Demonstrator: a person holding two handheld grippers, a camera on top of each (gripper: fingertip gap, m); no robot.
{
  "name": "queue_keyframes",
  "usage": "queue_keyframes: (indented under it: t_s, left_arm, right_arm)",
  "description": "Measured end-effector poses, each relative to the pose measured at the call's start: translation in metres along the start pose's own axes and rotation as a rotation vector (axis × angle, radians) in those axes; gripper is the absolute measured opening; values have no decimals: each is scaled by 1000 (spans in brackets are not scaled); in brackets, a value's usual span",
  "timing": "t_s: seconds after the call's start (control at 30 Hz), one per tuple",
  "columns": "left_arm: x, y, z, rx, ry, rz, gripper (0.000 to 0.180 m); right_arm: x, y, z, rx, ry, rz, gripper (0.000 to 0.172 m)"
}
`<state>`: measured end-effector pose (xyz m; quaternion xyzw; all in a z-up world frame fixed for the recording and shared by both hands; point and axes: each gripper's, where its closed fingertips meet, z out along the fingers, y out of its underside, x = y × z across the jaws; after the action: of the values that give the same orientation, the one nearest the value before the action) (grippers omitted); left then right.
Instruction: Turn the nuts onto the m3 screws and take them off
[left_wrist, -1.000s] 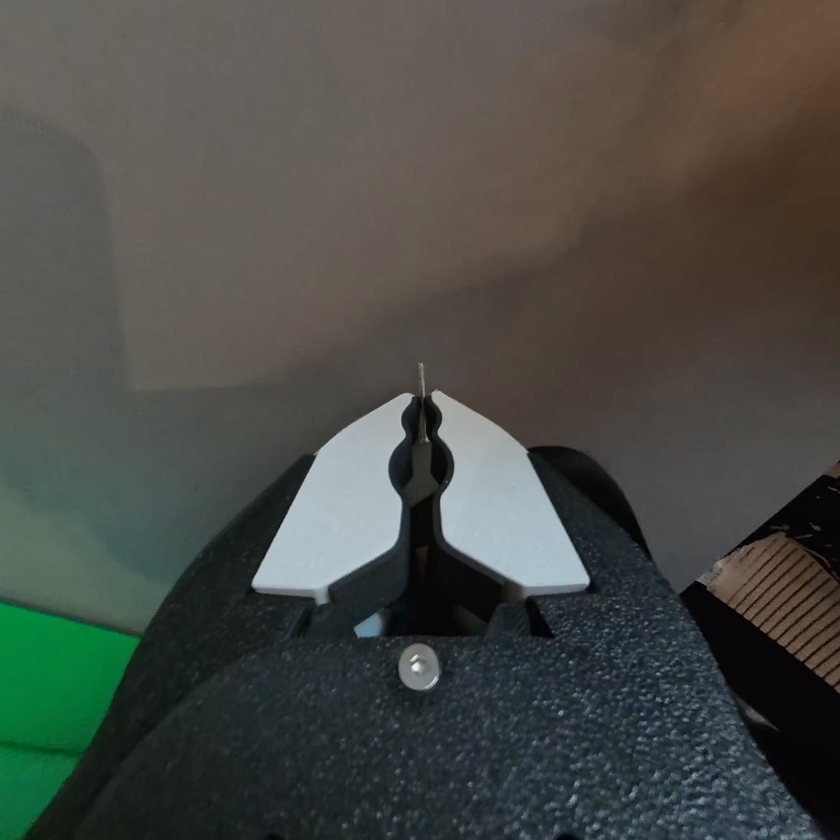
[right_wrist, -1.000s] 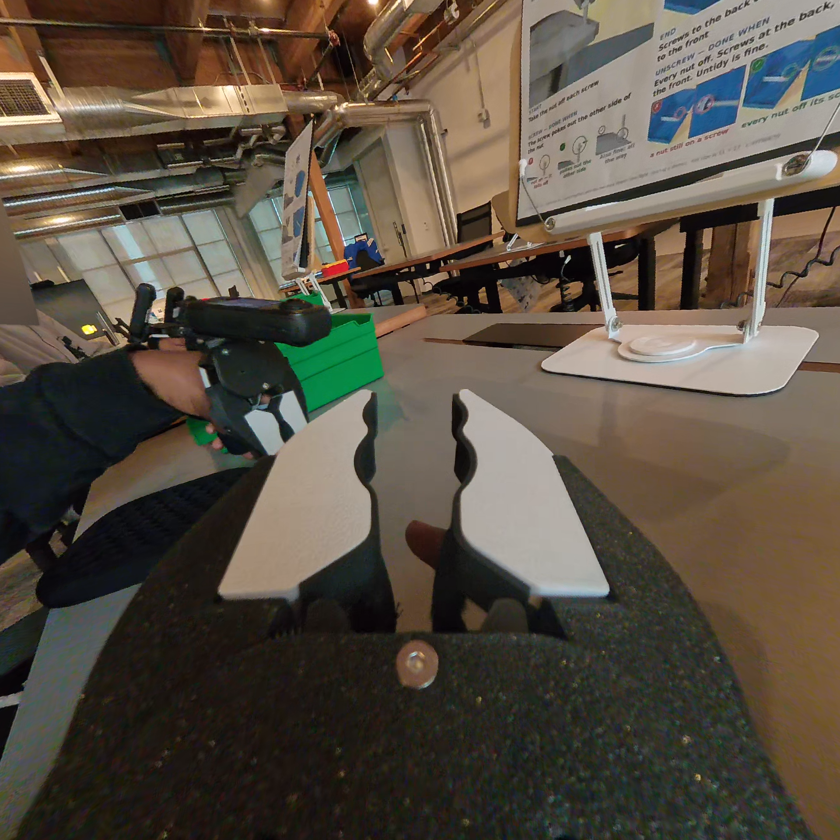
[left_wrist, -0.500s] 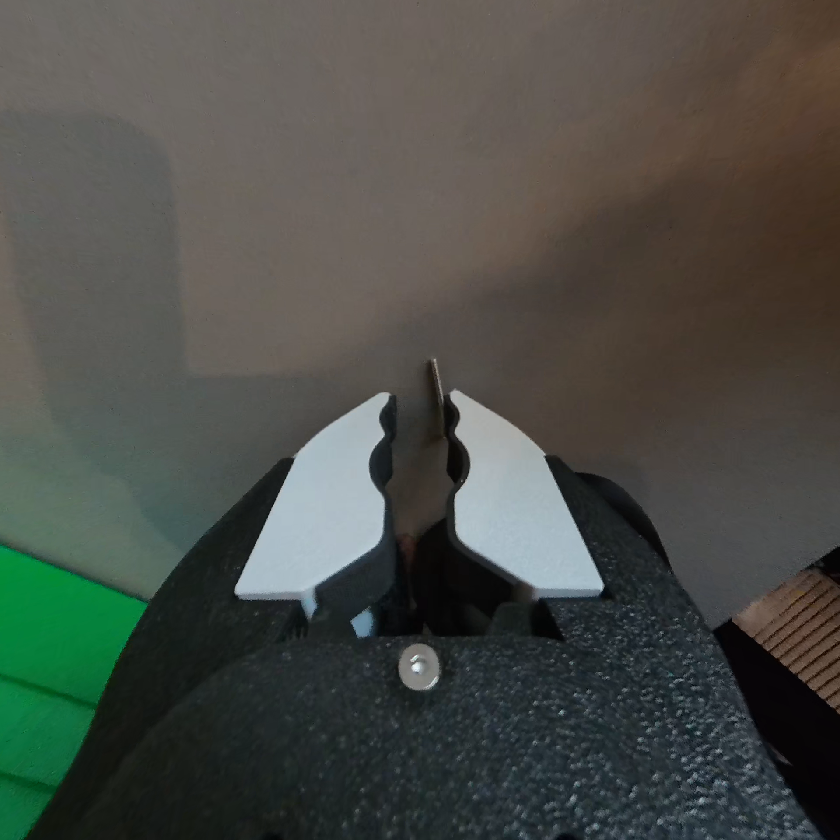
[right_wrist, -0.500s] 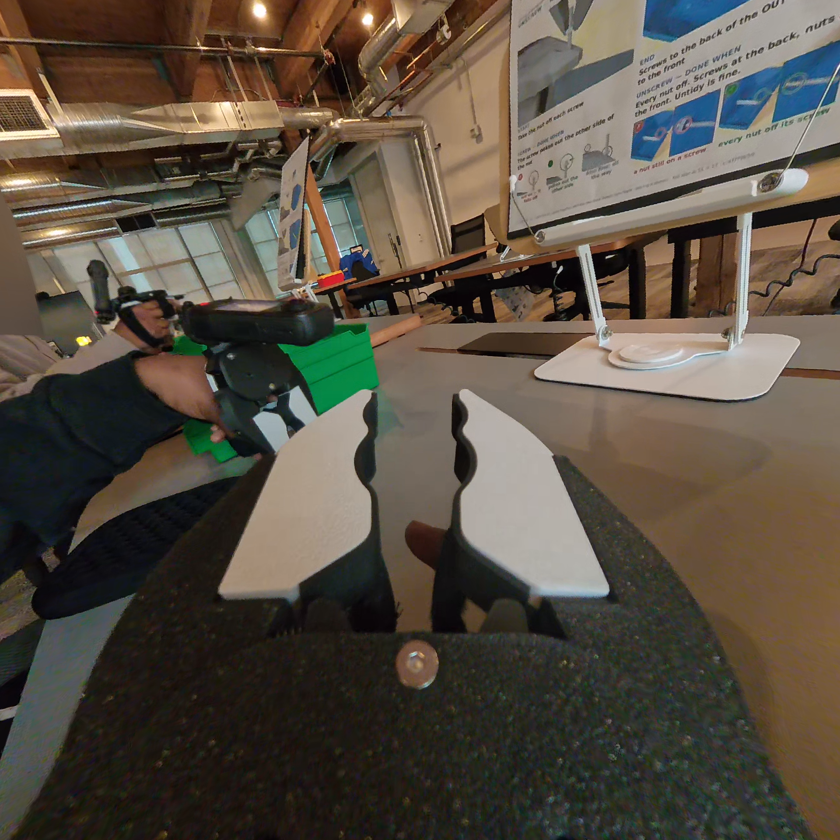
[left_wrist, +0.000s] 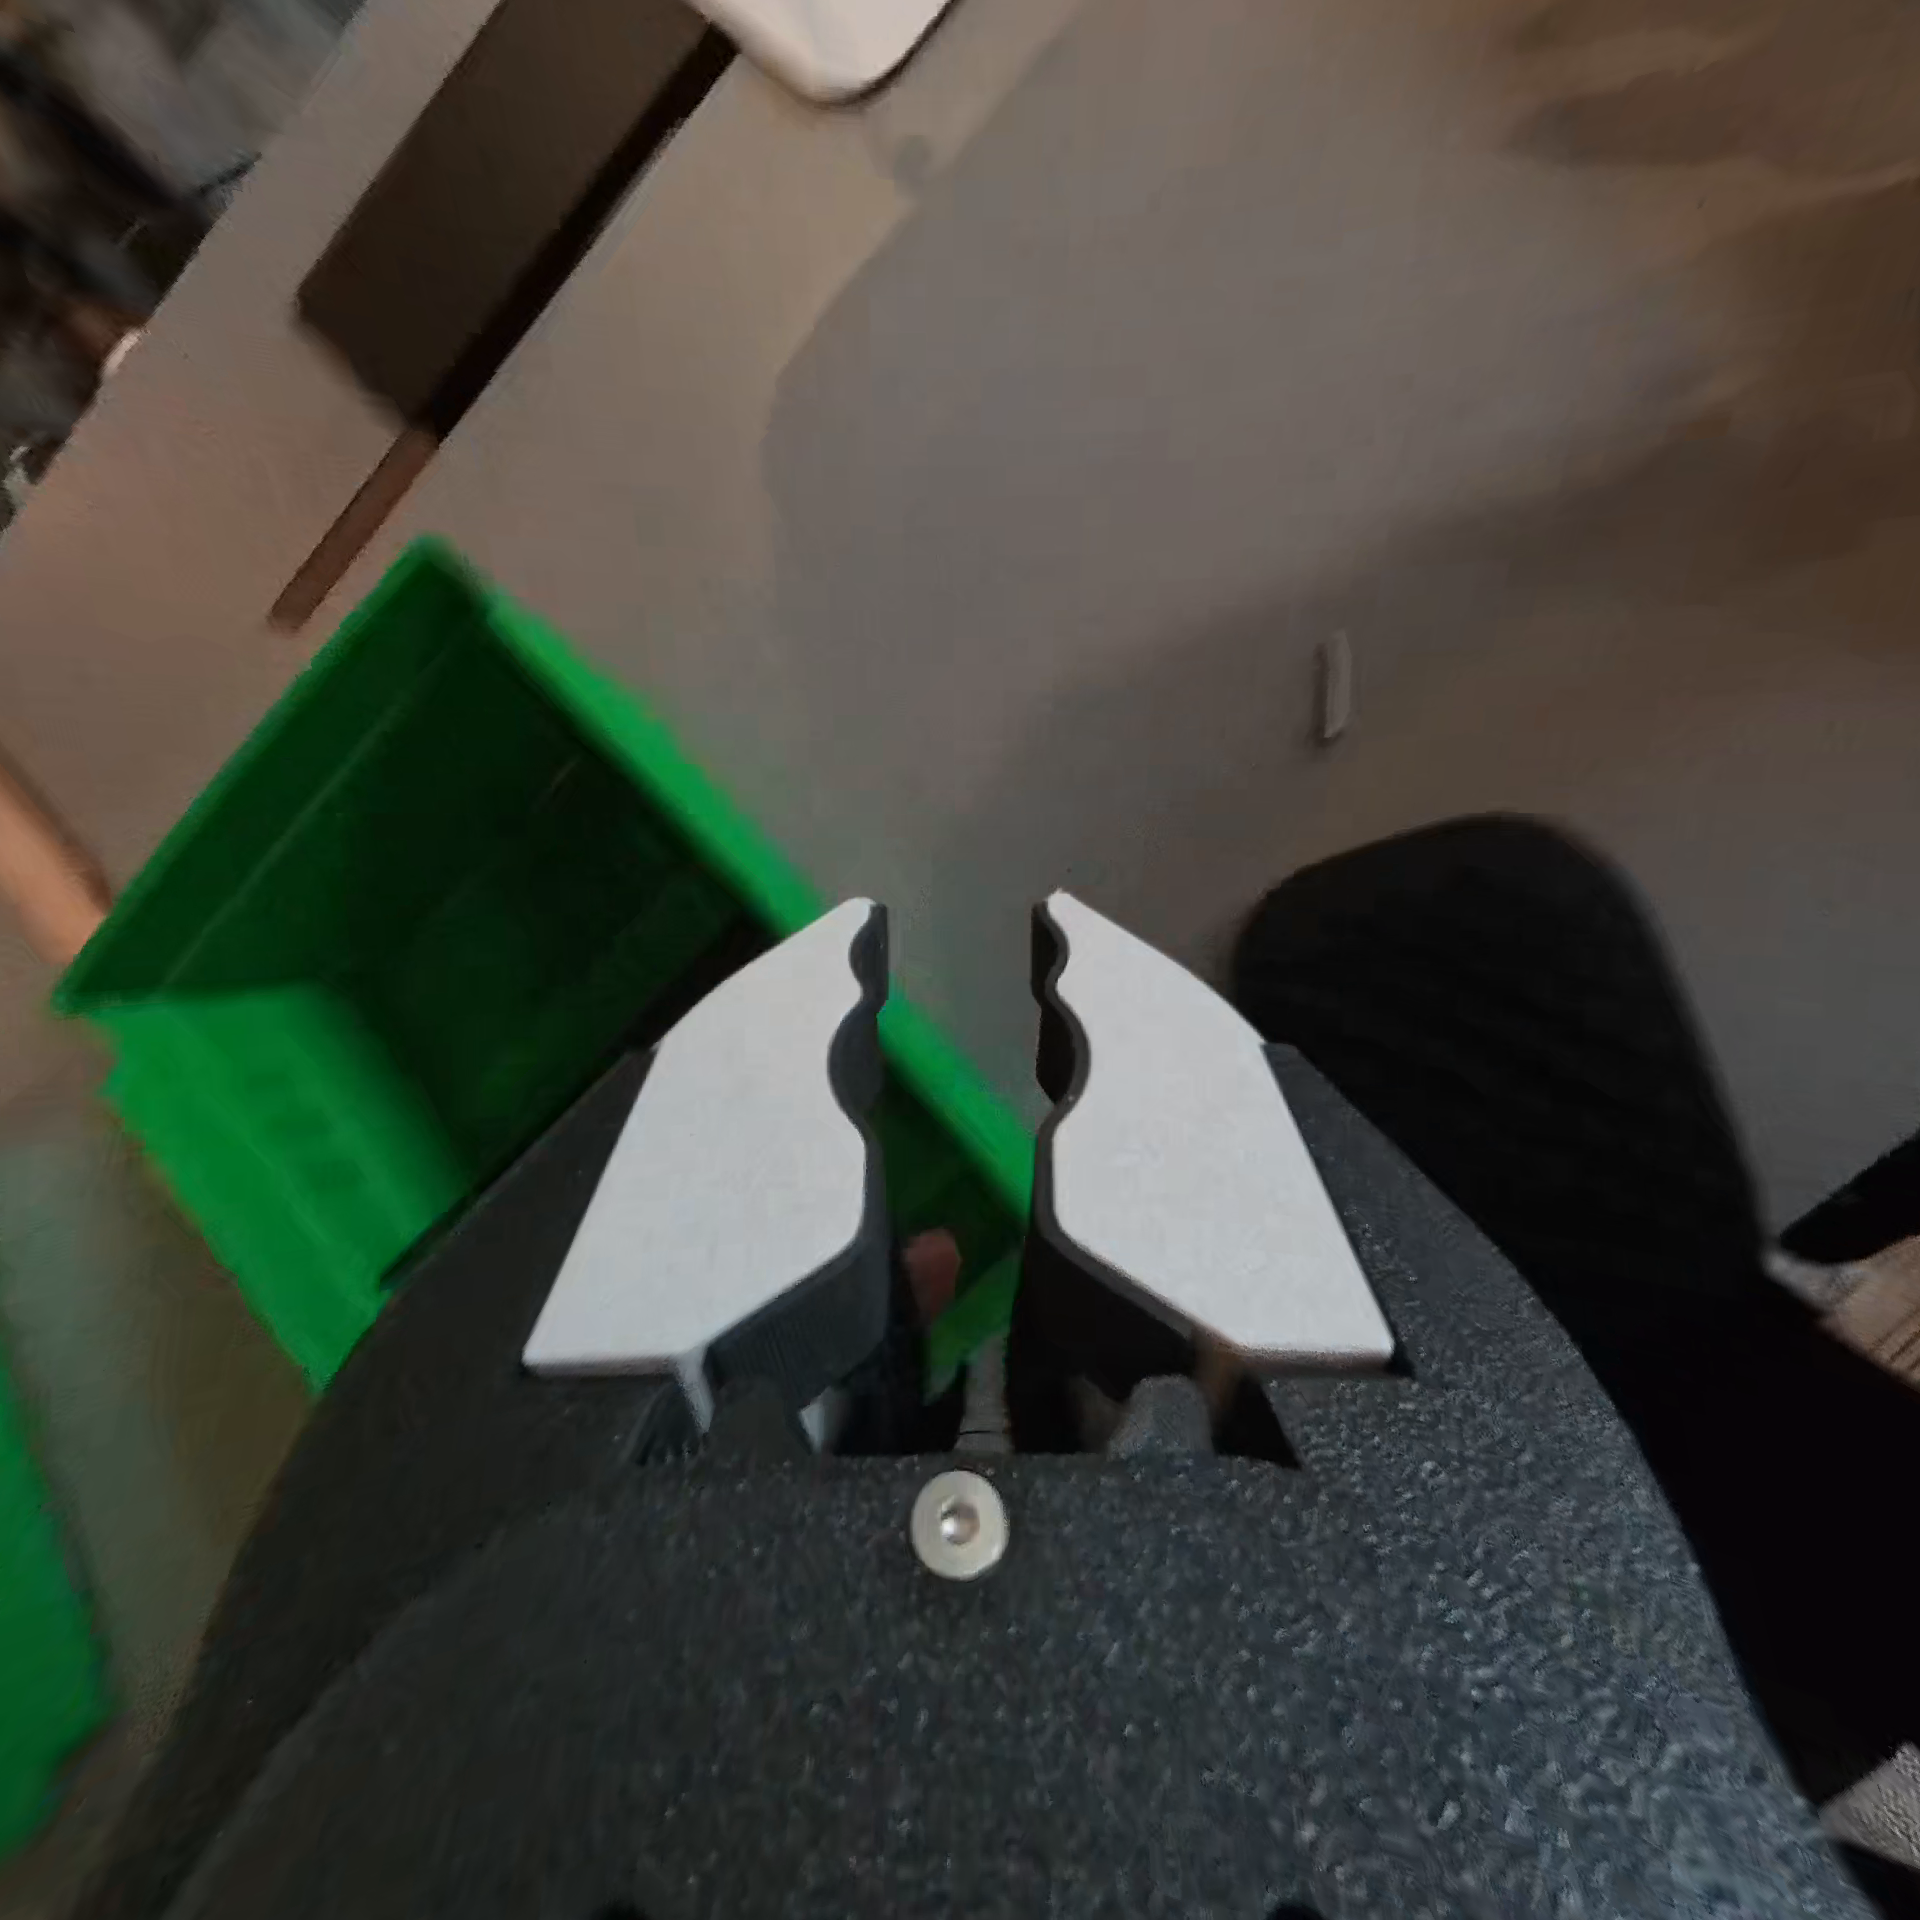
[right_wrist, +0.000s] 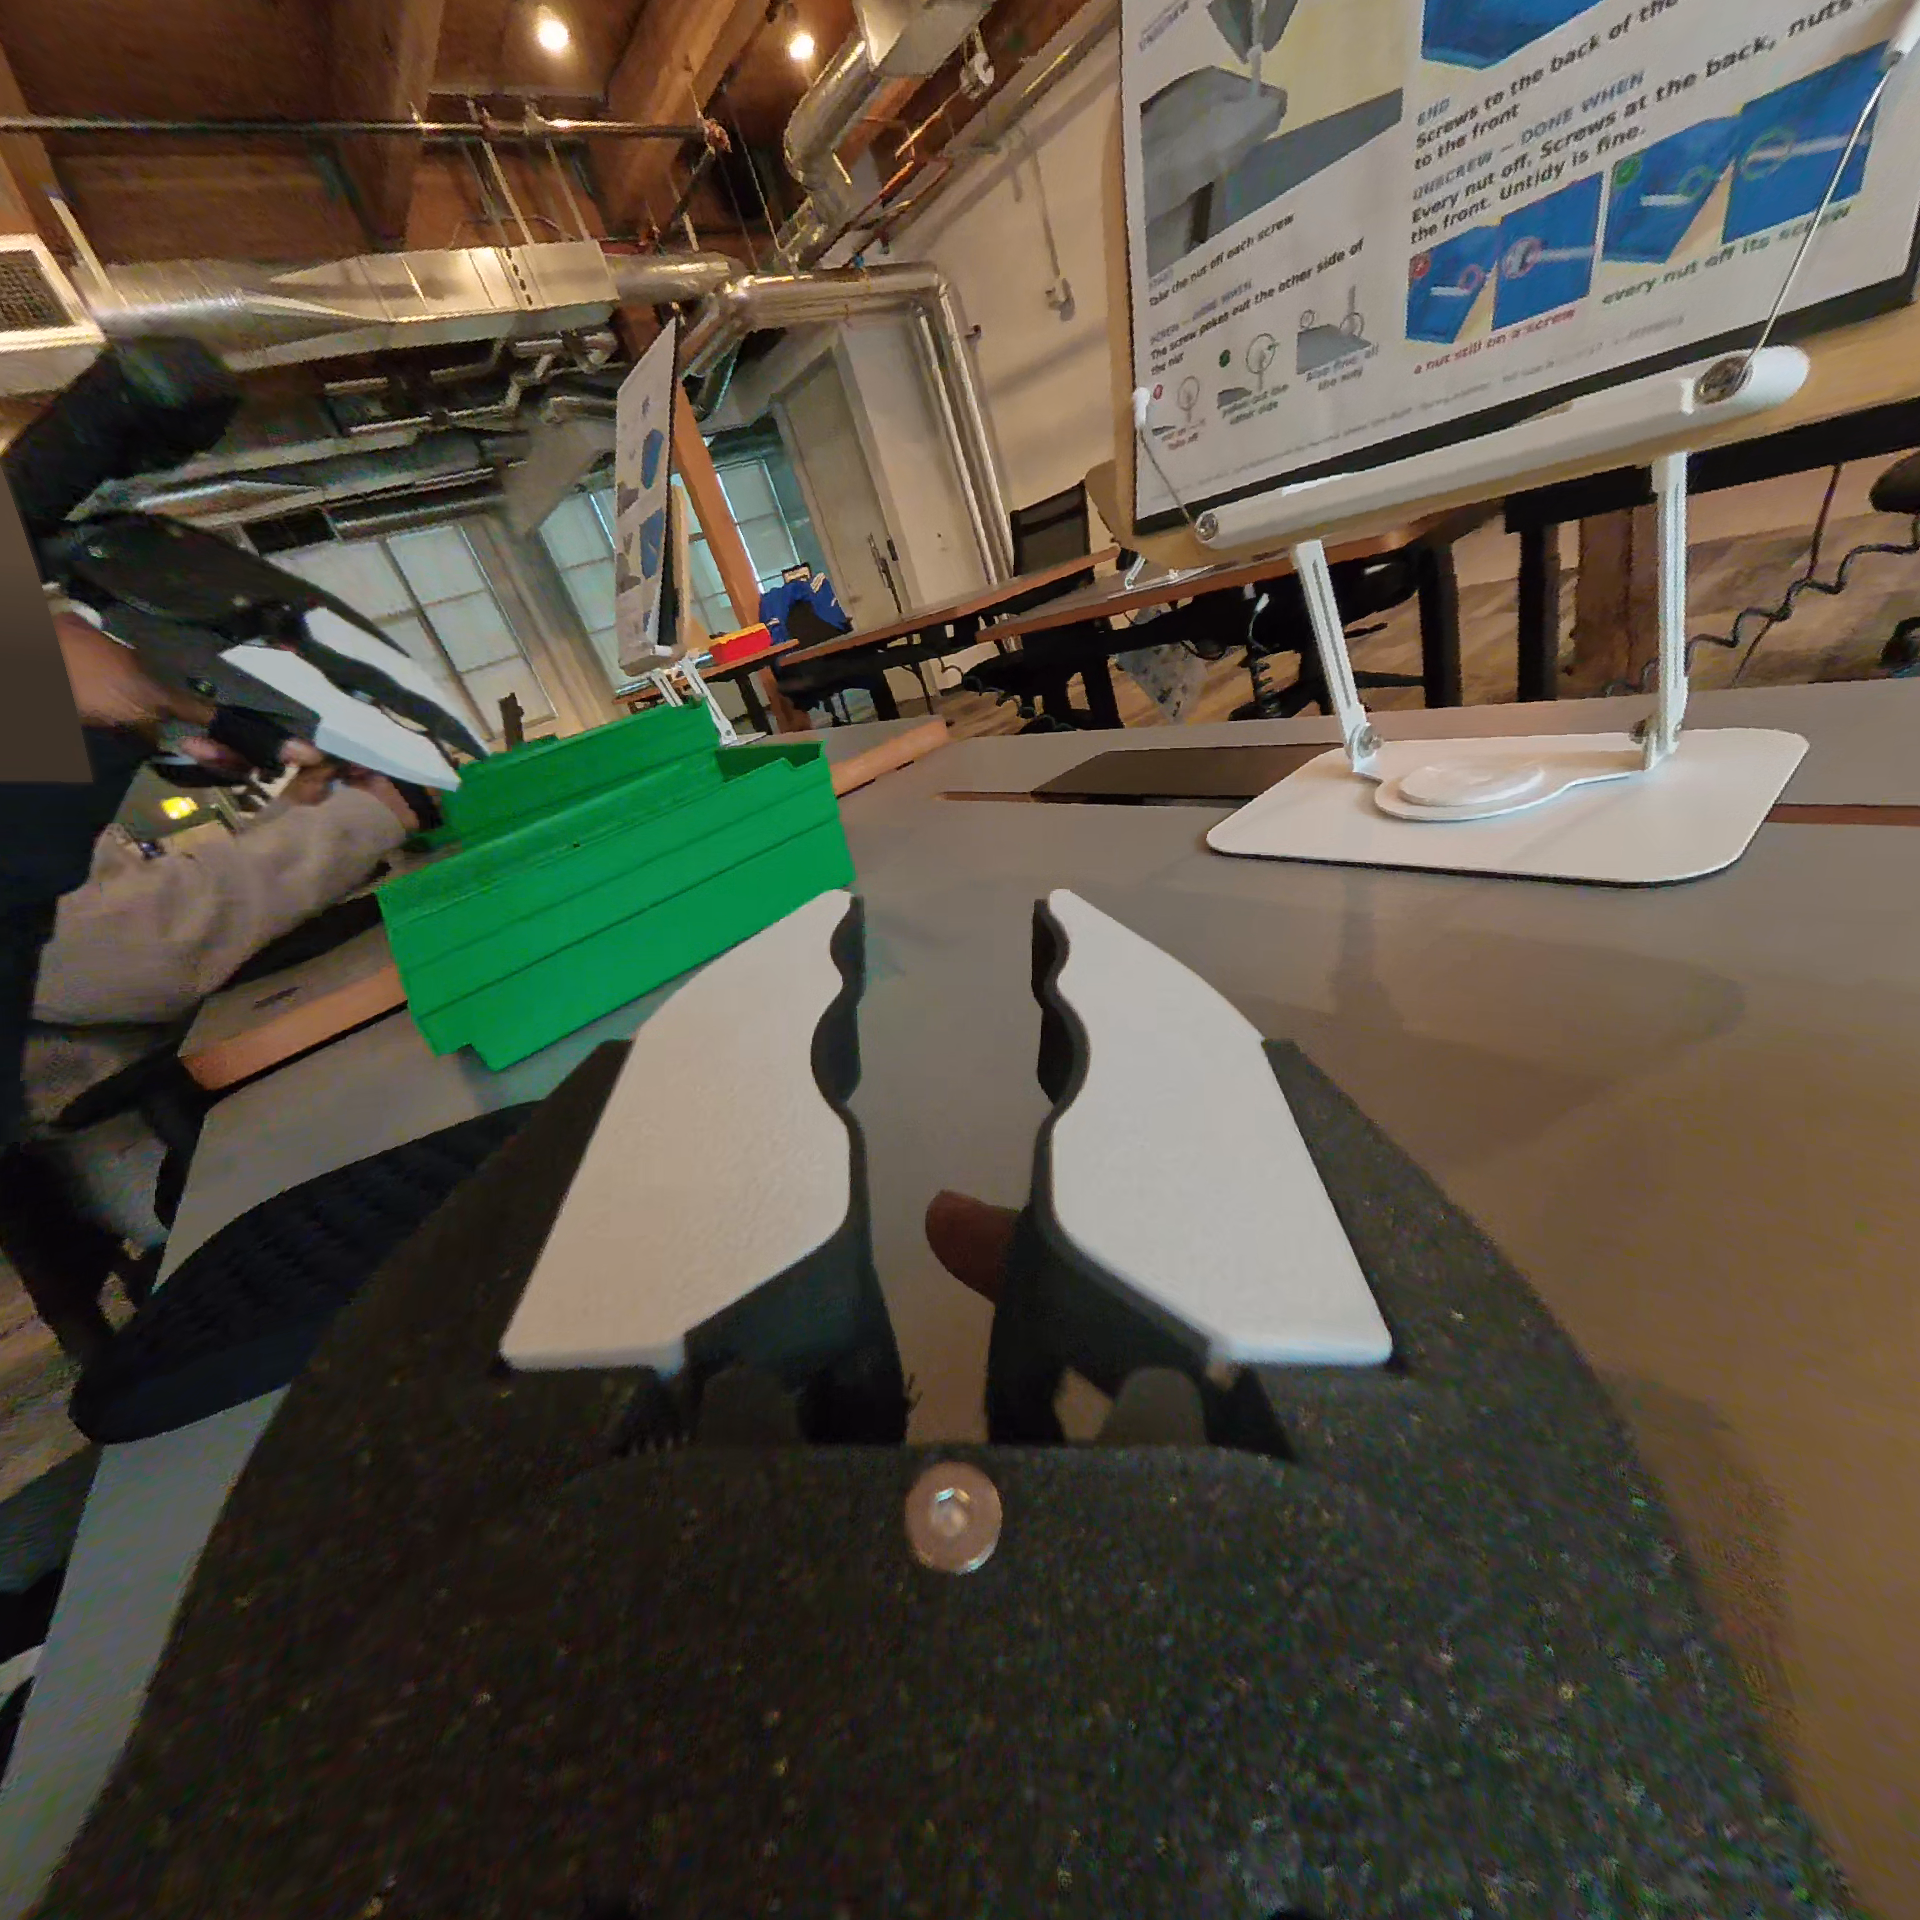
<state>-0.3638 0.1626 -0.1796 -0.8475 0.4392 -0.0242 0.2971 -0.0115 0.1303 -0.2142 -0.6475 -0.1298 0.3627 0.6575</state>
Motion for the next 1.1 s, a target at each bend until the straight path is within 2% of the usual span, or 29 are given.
queue_keyframes:
  t_s: [0.17,0.27,0.33,0.5,0.67,0.87,1.1]
  left_arm:
    - [-57,80,-13,-110,-32,-204,24]
    - [-71,116,-5,-170,-45,-289,23]
    - [-71,130,4,-184,-24,-336,23]
    - [-69,153,28,-258,13,-427,23]
    - [-65,151,57,-268,70,-498,20]
    - [-57,160,87,-379,113,-535,18]
    - [-60,174,93,-485,99,-576,19]
  right_arm:
    - [2,0,0,4,13,2,29]
    - [-2,3,1,-13,-1,-6,29]
    - [-4,4,2,-25,-7,-27,29]
    - [-5,8,5,-46,-14,-23,29]
    - [-4,8,5,-46,-16,-19,30]
    - [-5,11,7,-60,-28,-13,30]
    - [-5,8,6,-43,-28,-5,30]
